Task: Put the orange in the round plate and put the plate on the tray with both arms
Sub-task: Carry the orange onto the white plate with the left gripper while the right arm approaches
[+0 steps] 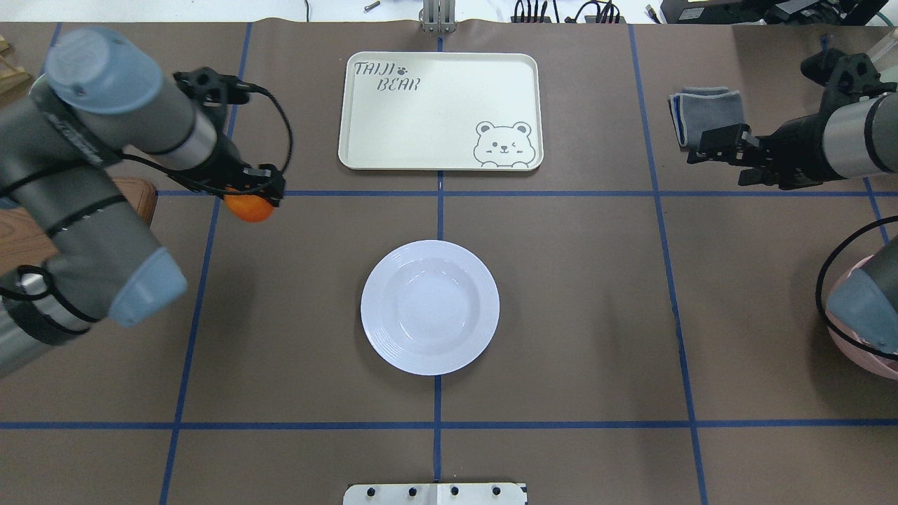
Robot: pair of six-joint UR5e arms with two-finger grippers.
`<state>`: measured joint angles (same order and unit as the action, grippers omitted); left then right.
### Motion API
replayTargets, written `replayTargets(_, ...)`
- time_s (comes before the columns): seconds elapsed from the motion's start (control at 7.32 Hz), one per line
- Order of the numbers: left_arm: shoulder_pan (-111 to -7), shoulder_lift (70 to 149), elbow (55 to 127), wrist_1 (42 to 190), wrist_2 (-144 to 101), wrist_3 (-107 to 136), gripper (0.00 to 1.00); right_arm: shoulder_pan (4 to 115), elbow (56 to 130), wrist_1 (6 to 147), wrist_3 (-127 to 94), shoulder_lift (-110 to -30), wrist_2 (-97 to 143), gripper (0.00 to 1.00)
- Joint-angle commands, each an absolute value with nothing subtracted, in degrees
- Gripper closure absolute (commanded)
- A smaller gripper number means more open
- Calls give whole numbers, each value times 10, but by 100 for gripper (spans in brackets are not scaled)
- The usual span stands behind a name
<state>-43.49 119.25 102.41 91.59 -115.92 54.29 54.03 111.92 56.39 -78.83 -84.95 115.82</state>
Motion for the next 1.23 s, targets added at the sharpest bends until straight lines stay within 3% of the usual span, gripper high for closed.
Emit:
replayTargets(0.0,-343,1277,1017,863,-1105,654,100,476,1120,494,-942,-837,1079,2)
replayTargets(0.27,-267,1352,955,864,-1047,733,100,395,1120,428,-1012,-836,970,1)
replayTargets(0.68,-221,1370,897,874,-1008,757,100,359,1118,402,-1023,-838,941,0)
replayTargets(0.82,-218,1370,893,879,-1008,756,71,348,1118,402,-1023,-838,937,0)
replayTargets(0.96,-215,1371,885,894,-1008,756,52,335,1114,383,-1024,-840,934,0)
replayTargets(1.09,-215,1370,884,903,-1007,752,3,324,1114,374,-1024,-843,926,0)
